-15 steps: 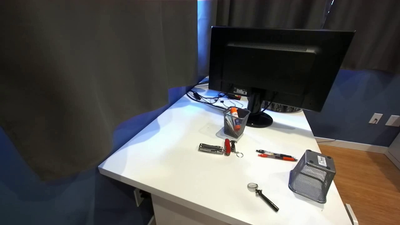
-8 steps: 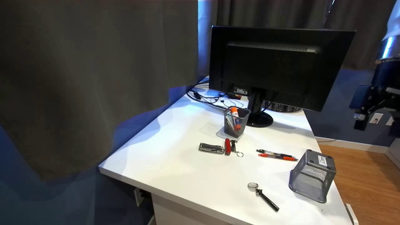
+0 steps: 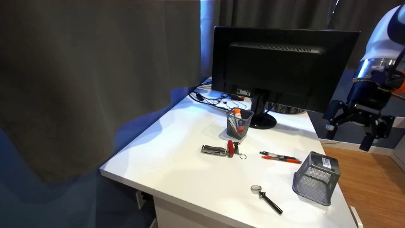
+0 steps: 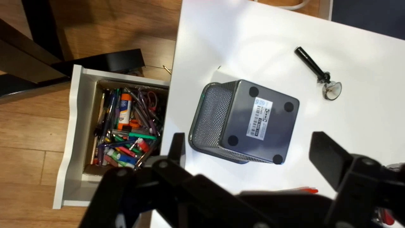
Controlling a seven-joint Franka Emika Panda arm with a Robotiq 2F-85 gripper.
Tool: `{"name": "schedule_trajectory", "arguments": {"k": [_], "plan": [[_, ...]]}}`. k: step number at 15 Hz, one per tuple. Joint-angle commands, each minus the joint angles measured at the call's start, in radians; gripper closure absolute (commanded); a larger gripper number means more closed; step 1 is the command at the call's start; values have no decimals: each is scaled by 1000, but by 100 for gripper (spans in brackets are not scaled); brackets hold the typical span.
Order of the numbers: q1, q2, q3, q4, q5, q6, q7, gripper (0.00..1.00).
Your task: Turn the grey basket at the front of the desk upright.
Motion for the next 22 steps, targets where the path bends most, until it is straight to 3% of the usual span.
{"name": "schedule_trajectory", "arguments": {"k": [1,22], "plan": [[7,16,-7,14,11,-4,-1,0],[0,257,-10,199,51,-62,21,0]]}}
